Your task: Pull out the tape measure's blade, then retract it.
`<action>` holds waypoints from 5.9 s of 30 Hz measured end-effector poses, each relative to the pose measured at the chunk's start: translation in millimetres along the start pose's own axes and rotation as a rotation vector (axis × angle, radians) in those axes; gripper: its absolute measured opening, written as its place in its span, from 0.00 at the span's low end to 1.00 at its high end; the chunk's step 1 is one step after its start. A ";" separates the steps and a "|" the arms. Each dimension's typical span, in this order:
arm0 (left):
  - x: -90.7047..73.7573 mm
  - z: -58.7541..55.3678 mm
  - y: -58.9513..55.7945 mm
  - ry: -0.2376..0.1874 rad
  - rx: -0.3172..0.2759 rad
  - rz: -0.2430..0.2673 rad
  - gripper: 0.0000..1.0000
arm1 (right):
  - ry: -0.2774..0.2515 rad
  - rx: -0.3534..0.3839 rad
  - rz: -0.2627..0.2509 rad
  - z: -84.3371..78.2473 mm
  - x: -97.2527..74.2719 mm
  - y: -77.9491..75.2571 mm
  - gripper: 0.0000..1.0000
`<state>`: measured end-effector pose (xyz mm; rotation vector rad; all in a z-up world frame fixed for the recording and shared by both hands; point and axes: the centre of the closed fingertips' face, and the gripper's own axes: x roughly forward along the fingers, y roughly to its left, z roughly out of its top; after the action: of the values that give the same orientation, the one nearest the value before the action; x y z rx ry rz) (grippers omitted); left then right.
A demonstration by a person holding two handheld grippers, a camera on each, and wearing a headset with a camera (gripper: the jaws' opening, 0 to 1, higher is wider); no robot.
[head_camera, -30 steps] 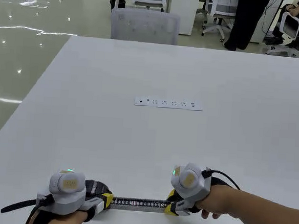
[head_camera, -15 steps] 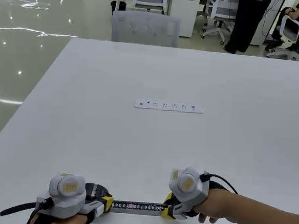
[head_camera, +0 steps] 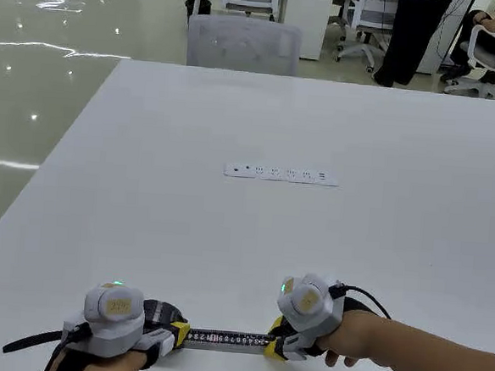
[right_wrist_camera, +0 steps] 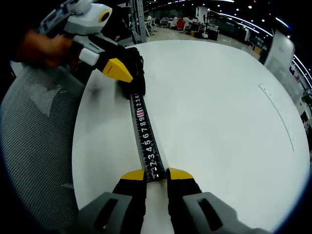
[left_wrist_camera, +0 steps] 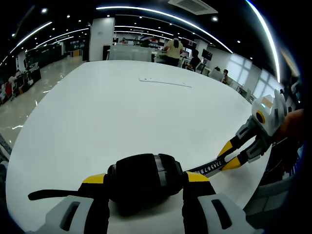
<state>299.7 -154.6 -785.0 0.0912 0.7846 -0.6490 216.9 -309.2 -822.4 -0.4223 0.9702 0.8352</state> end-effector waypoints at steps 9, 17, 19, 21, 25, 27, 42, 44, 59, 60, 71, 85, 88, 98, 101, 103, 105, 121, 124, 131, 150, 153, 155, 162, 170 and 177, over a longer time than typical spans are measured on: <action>-0.3 -0.3 -0.1 0.000 -0.003 -0.002 0.57 | -0.007 0.006 -0.002 6.4 4.4 2.4 0.14; -0.1 0.0 -0.1 -0.004 -0.002 -0.004 0.57 | -0.021 0.012 -0.002 12.9 9.4 5.0 0.14; 0.1 0.2 0.2 -0.001 -0.001 -0.007 0.57 | -0.024 0.006 -0.002 13.9 10.6 5.0 0.14; 0.1 0.3 0.2 -0.001 0.000 -0.008 0.57 | -0.021 0.004 -0.001 15.6 11.0 5.9 0.14; 0.1 0.2 0.4 -0.005 0.002 -0.007 0.57 | -0.018 0.003 -0.004 16.8 11.0 7.5 0.14; 0.1 0.1 0.6 -0.004 0.001 -0.009 0.57 | -0.018 0.002 -0.005 17.0 11.6 7.5 0.14; 1.1 0.7 1.4 -0.005 0.004 -0.012 0.57 | -0.016 -0.007 -0.004 25.6 16.4 7.7 0.14; 1.0 0.9 1.5 -0.006 0.001 -0.013 0.57 | -0.017 -0.005 -0.004 26.5 16.3 8.0 0.14; 0.7 1.8 1.3 -0.004 -0.004 -0.023 0.56 | -0.019 -0.015 0.001 33.6 22.0 10.3 0.14; 0.7 1.7 1.2 -0.004 -0.003 -0.023 0.56 | -0.020 -0.013 0.002 33.7 22.2 10.6 0.14; -0.4 0.6 0.8 0.000 -0.003 -0.025 0.56 | -0.040 -0.013 0.016 47.6 26.1 20.0 0.14; -0.2 0.5 0.3 0.005 -0.002 -0.026 0.56 | -0.051 -0.033 0.020 59.8 36.0 21.3 0.14; -0.3 0.6 0.2 0.005 -0.002 -0.024 0.56 | -0.050 -0.034 0.020 60.5 36.5 21.1 0.14; -0.5 1.0 -0.2 0.012 -0.008 -0.017 0.56 | -0.053 -0.020 0.019 62.8 37.5 20.1 0.14; -0.2 1.1 -0.1 0.013 -0.009 -0.014 0.56 | -0.057 -0.019 0.021 64.3 38.6 20.7 0.14; -0.2 1.3 -0.1 0.013 -0.010 -0.015 0.56 | -0.057 -0.020 0.021 64.9 39.1 20.7 0.14; -0.2 1.5 -0.1 0.013 -0.010 -0.015 0.56 | -0.059 -0.028 0.024 65.7 40.2 20.8 0.14; 0.5 1.9 1.2 0.016 -0.018 -0.013 0.56 | -0.062 -0.043 0.037 76.0 47.0 22.2 0.14; 0.6 2.0 1.4 0.016 -0.019 -0.013 0.56 | -0.063 -0.043 0.040 77.3 47.9 22.5 0.14; 0.5 1.8 1.9 0.017 -0.018 -0.014 0.56 | -0.063 -0.037 0.038 80.4 51.3 23.7 0.14; -0.1 0.4 0.9 0.017 -0.021 -0.017 0.56 | -0.066 -0.047 0.042 91.1 57.3 29.0 0.14; 0.1 0.8 1.2 0.017 -0.022 -0.016 0.56 | -0.068 -0.045 0.042 93.2 57.4 29.2 0.14; 0.0 0.9 1.2 0.018 -0.023 -0.017 0.56 | -0.069 -0.048 0.045 94.4 58.9 28.7 0.14; -0.1 1.4 1.7 0.017 -0.024 -0.017 0.56 | -0.067 -0.057 0.054 98.1 60.6 29.5 0.14; -0.4 1.2 2.5 0.016 -0.028 -0.018 0.56 | -0.071 -0.058 0.061 101.4 62.9 30.7 0.14; -0.7 0.9 2.4 0.017 -0.027 -0.020 0.56 | -0.074 -0.062 0.071 105.2 64.6 32.9 0.14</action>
<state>301.3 -152.6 -784.2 0.0643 0.8114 -0.6573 268.3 -192.3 -821.4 -0.4095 0.8970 0.9407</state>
